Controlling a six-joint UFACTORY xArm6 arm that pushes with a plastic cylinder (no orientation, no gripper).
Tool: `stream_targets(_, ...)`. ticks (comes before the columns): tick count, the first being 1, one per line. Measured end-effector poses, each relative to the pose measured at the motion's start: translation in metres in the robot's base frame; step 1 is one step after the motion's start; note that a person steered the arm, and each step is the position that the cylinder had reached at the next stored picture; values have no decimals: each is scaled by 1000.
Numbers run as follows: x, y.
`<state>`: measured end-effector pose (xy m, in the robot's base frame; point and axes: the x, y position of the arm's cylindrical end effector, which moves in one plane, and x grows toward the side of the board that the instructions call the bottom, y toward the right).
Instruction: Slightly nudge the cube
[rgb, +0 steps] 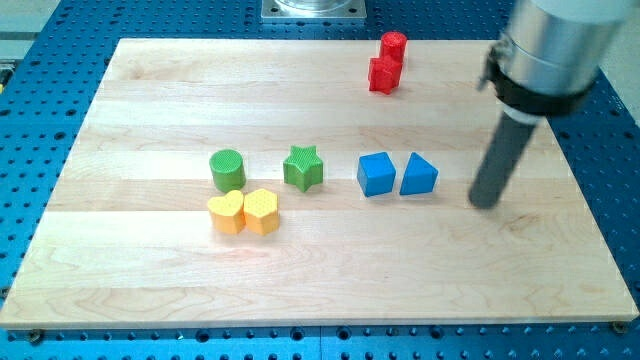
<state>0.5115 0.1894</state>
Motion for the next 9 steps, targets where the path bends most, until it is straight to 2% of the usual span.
stream_targets(1,22,-80)
stream_targets(2,19,-136)
stream_targets(4,-20,-149)
stream_targets(6,-17,-154)
stream_targets(7,2,-154)
stream_targets(9,-12,-142)
